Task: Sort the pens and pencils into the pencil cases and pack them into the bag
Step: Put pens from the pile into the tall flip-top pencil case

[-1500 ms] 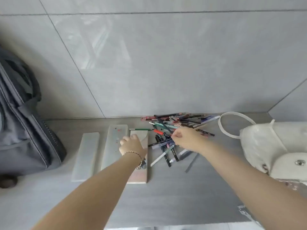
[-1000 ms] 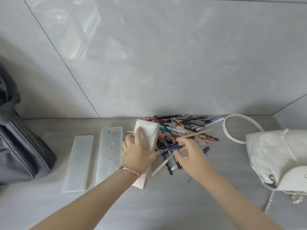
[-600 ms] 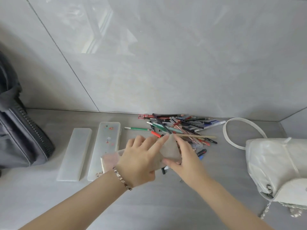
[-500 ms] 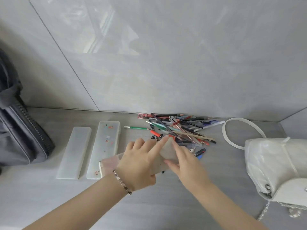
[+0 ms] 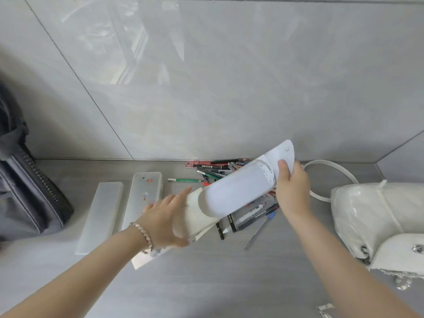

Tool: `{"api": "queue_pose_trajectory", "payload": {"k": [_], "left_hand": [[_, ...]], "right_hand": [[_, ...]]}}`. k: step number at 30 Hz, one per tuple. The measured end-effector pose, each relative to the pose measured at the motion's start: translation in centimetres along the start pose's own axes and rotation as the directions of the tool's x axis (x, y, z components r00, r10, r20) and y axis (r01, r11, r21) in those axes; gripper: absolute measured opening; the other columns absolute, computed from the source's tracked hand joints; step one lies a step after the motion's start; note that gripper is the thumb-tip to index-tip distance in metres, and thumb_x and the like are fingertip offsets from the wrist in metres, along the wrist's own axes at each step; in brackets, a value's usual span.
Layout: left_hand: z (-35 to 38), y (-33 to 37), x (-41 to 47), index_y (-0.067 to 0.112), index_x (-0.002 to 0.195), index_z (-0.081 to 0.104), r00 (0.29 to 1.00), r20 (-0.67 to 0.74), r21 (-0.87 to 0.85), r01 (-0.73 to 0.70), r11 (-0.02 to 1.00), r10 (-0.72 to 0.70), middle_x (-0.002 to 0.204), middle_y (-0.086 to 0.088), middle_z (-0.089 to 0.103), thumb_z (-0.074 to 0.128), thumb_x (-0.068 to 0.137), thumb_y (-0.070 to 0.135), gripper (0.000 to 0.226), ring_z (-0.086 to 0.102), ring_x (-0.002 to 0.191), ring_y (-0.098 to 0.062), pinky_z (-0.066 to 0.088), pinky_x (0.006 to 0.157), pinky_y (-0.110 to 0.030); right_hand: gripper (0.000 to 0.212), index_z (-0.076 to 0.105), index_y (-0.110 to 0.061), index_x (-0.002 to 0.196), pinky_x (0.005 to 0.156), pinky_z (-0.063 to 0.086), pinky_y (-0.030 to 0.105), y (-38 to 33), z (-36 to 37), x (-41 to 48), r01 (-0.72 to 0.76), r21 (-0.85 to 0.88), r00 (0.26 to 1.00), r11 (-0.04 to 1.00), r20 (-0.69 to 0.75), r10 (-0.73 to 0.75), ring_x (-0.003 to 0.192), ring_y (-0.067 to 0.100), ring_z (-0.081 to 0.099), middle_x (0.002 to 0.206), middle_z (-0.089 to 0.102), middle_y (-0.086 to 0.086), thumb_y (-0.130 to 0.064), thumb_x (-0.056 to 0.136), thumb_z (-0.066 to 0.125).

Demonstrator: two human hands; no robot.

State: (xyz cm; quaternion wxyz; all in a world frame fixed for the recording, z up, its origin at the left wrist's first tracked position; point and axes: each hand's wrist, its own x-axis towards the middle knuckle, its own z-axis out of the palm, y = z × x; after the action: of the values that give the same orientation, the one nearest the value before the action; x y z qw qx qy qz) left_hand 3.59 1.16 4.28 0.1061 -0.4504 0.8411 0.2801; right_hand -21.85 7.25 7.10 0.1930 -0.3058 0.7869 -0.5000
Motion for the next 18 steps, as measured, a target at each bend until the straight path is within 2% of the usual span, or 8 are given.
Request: {"api": "queue_pose_trajectory", "payload": {"k": [3, 5, 7, 9, 12, 14, 16, 18], "left_hand": [[-0.9, 0.8, 1.4, 0.032, 0.137, 0.035, 0.995, -0.05, -0.382, 0.065, 0.922, -0.091, 0.119, 0.002, 0.057, 0.056, 0.081, 0.054, 0.064, 0.053, 0.115, -0.018, 0.039, 0.094, -0.026], [-1.2, 0.9, 2.2, 0.027, 0.121, 0.055, 0.974, -0.152, -0.476, 0.079, 0.876, -0.17, 0.11, 0.001, 0.064, 0.043, 0.093, 0.044, 0.035, 0.057, 0.108, -0.02, 0.041, 0.089, -0.027], [-1.4, 0.3, 2.5, 0.022, 0.099, 0.061, 0.936, -0.203, -0.495, 0.157, 0.855, -0.289, 0.09, 0.0, 0.062, 0.037, 0.096, 0.036, 0.027, 0.054, 0.091, -0.022, 0.038, 0.075, -0.028], [-1.6, -0.8, 2.4, 0.017, 0.07, 0.048, 0.881, -0.219, -0.524, 0.257, 0.812, -0.42, 0.067, -0.003, 0.049, 0.035, 0.097, 0.03, 0.033, 0.045, 0.071, -0.025, 0.03, 0.059, -0.03], [-1.4, -2.8, 2.1, 0.012, 0.061, 0.036, 0.806, -0.213, -0.539, 0.374, 0.754, -0.552, 0.057, -0.005, 0.037, 0.034, 0.095, 0.023, 0.037, 0.036, 0.059, -0.025, 0.024, 0.052, -0.03], [-1.0, -3.6, 1.9, 0.009, 0.064, 0.039, 0.798, -0.194, -0.546, 0.396, 0.739, -0.571, 0.059, -0.005, 0.038, 0.035, 0.095, 0.023, 0.034, 0.036, 0.058, -0.024, 0.025, 0.052, -0.03], [-0.7, -3.9, 1.8, 0.009, 0.067, 0.042, 0.801, -0.174, -0.552, 0.402, 0.73, -0.573, 0.061, -0.005, 0.041, 0.036, 0.096, 0.024, 0.033, 0.038, 0.058, -0.022, 0.027, 0.052, -0.029], [-0.3, -3.9, 1.6, 0.011, 0.065, 0.042, 0.803, -0.164, -0.564, 0.401, 0.722, -0.574, 0.061, -0.004, 0.041, 0.036, 0.096, 0.025, 0.034, 0.038, 0.057, -0.021, 0.027, 0.052, -0.03]], "right_hand": [[0.027, 0.048, 0.0, 0.079, 0.057, 0.021, 0.03, -1.0, 1.8, 0.7, 0.063, -0.02, 0.997, 0.998, 0.054, -0.062, 0.072, 0.023, 0.043, 0.069, 0.048, 0.005, -0.02, 0.097, 0.043], [0.023, 0.05, -0.006, 0.08, 0.06, 0.028, 0.029, -1.5, 2.8, 0.9, 0.137, 0.013, 0.986, 0.991, 0.091, -0.137, 0.069, 0.02, 0.045, 0.066, 0.047, -0.002, -0.023, 0.095, 0.047], [0.017, 0.055, -0.013, 0.101, 0.069, 0.041, 0.021, -1.8, 3.7, 0.5, 0.18, 0.085, 0.975, 0.98, 0.118, -0.189, 0.077, 0.01, 0.053, 0.08, 0.055, -0.008, -0.026, 0.093, 0.051], [0.026, 0.055, -0.014, 0.115, 0.078, 0.042, 0.017, -0.4, 4.7, -0.9, 0.288, -0.051, 0.933, 0.956, 0.238, -0.268, 0.088, 0.006, 0.054, 0.094, 0.058, -0.009, -0.023, 0.09, 0.056], [0.024, 0.068, -0.012, 0.093, 0.071, 0.05, 0.033, 3.0, 6.9, -4.5, 0.719, -0.254, 0.631, 0.647, 0.628, -0.456, 0.084, 0.021, 0.06, 0.088, 0.064, 0.001, -0.001, 0.072, 0.069], [0.031, 0.068, -0.01, 0.091, 0.072, 0.05, 0.039, 5.1, 8.5, -6.2, 0.84, -0.24, 0.427, 0.486, 0.846, -0.32, 0.086, 0.03, 0.06, 0.088, 0.064, 0.008, 0.007, 0.064, 0.065], [0.034, 0.065, -0.006, 0.099, 0.085, 0.043, 0.042, 6.2, 9.6, -6.7, 0.876, -0.285, 0.361, 0.39, 0.923, -0.135, 0.098, 0.033, 0.054, 0.097, 0.061, 0.013, 0.009, 0.069, 0.057], [0.025, 0.069, -0.013, 0.085, 0.08, 0.048, 0.034, 6.7, 10.2, -6.6, 0.907, -0.296, 0.341, 0.3, 0.934, -0.108, 0.087, 0.026, 0.059, 0.082, 0.064, 0.005, -0.002, 0.061, 0.069]]}}
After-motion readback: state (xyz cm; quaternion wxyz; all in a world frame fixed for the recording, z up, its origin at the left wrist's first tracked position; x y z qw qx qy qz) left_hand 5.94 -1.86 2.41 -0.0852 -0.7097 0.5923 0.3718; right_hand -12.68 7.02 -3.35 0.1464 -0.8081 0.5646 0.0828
